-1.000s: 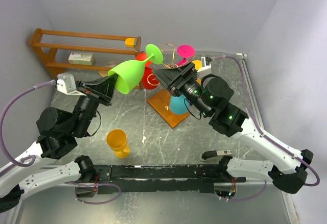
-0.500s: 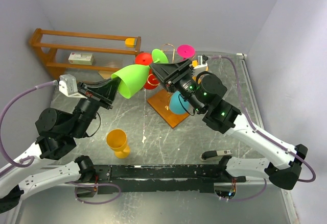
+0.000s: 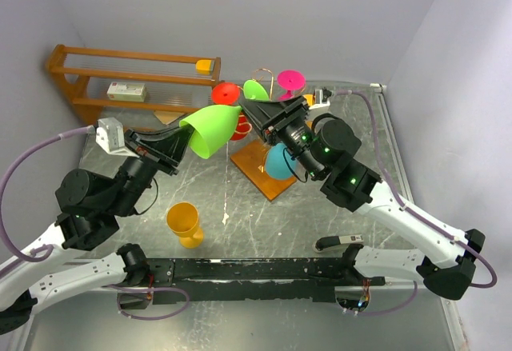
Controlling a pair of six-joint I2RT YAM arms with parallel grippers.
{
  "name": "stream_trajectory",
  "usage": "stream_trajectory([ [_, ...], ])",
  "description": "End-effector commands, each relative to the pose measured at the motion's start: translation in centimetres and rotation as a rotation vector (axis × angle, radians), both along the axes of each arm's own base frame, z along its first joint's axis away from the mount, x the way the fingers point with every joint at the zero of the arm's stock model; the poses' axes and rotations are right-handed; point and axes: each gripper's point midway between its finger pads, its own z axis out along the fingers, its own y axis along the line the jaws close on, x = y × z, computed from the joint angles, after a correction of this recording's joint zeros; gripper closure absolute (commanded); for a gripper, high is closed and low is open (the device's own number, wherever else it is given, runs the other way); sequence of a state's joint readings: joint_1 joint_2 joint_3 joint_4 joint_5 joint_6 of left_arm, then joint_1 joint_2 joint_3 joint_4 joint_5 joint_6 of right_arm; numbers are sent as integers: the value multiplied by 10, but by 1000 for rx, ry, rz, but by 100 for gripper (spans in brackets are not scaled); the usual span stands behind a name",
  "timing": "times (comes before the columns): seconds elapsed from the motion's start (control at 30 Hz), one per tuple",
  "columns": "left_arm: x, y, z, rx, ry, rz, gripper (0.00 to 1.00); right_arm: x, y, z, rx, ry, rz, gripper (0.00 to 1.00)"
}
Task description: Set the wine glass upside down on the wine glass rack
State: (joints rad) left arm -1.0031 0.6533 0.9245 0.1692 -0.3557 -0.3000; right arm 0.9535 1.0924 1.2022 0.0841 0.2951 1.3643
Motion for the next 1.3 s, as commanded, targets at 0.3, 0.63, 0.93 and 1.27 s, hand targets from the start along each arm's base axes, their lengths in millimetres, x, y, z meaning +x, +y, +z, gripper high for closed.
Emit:
stream_trajectory([
  [0.3, -21, -16, 7, 40, -55, -138, 93, -9, 0, 9, 64, -9, 42, 82],
  [0.63, -14, -8, -9, 46, 71, -98, 81, -14, -8, 14, 74, -76, 28, 100],
  [0.93, -20, 6, -31, 61, 201, -93, 33, -20, -40, 17, -95, -223, -84, 100],
  [1.27, -39, 16, -22, -4, 328, -160, 16, -37, -50, -5, -344, -385, -63, 100],
])
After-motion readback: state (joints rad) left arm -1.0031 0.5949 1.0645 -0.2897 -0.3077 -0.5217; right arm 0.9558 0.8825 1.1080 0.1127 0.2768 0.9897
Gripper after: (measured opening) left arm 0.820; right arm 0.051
